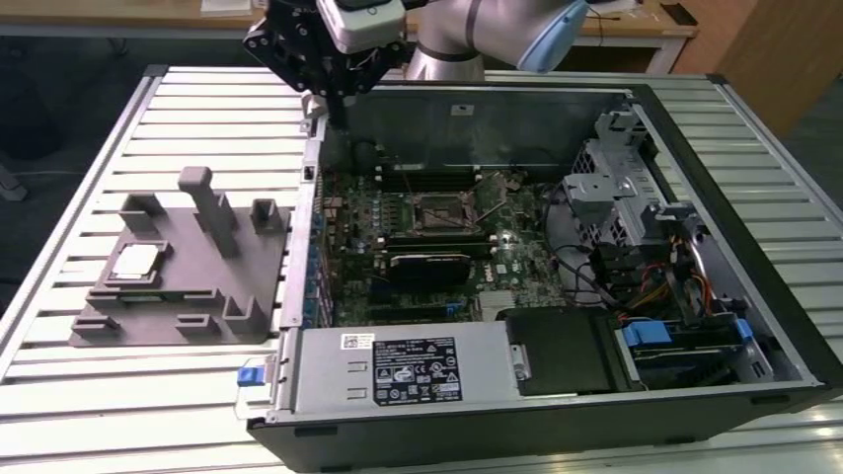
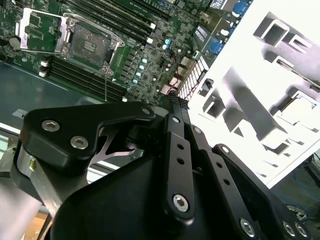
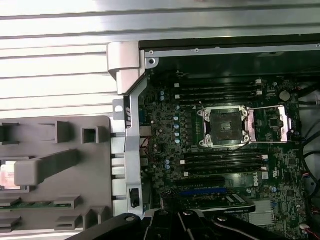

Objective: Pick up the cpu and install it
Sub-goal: 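Reach for the cpu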

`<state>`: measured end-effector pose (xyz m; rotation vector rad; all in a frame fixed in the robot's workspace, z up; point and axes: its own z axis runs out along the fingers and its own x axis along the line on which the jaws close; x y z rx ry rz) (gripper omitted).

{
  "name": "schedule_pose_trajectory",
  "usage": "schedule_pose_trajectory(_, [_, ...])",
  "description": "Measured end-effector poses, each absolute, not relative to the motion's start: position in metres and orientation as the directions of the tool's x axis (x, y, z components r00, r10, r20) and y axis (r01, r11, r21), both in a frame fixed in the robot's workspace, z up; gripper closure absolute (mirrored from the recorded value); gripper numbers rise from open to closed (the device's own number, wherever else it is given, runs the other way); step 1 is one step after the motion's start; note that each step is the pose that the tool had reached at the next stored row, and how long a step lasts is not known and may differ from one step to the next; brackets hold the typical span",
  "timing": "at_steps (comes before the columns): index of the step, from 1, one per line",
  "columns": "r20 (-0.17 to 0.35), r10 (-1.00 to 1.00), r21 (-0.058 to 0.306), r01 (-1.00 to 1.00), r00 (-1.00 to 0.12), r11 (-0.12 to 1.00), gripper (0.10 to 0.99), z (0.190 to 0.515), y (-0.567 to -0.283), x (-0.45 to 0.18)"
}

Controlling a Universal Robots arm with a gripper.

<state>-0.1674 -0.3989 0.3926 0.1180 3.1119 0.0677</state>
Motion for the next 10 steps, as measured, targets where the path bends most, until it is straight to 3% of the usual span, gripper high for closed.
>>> schedule_pose_trajectory(10, [-0.025, 0.076, 0.044, 0.075, -0.997, 0.996, 0.98, 0.3927, -0.3989, -0.1751])
